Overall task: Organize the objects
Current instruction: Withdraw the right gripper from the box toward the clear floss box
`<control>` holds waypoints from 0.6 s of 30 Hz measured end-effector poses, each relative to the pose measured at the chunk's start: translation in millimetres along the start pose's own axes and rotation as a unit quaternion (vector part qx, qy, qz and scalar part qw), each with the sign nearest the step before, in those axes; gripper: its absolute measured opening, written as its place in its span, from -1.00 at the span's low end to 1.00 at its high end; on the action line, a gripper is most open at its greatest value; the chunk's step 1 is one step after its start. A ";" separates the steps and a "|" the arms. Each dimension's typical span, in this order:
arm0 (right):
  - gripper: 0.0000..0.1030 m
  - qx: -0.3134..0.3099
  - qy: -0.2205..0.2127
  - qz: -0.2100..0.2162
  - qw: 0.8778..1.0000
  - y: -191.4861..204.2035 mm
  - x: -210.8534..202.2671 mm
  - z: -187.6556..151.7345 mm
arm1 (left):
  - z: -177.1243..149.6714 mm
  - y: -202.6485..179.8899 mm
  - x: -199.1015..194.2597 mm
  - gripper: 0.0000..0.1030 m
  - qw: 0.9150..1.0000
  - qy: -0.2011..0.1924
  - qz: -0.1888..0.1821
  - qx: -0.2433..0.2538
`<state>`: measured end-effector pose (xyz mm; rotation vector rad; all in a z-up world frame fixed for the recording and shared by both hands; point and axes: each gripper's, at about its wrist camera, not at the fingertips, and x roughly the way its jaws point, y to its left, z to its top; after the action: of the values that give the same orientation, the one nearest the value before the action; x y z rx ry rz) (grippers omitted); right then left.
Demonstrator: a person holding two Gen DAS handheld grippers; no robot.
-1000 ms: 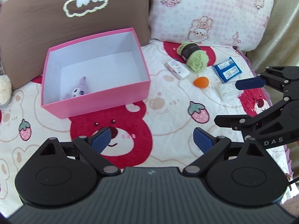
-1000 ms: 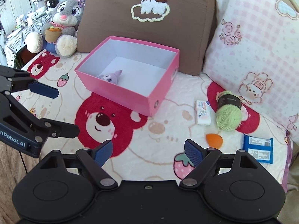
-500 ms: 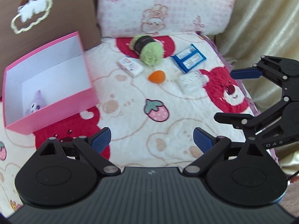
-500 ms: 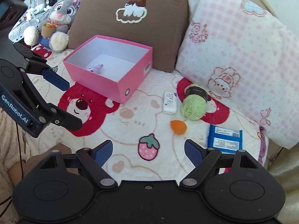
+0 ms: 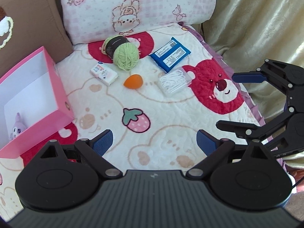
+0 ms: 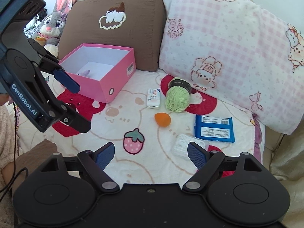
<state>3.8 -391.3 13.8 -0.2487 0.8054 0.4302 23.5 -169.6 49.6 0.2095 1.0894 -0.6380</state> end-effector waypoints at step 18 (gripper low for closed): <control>0.69 -0.014 -0.041 -0.010 0.999 -32.1 50.2 -28.2 | 23.5 5.7 94.4 0.85 0.998 -0.005 -0.022 -0.065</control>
<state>31.4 -416.4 -40.6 -0.2629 0.7167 0.4305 73.5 -211.5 -22.8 0.0690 1.1238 -0.6046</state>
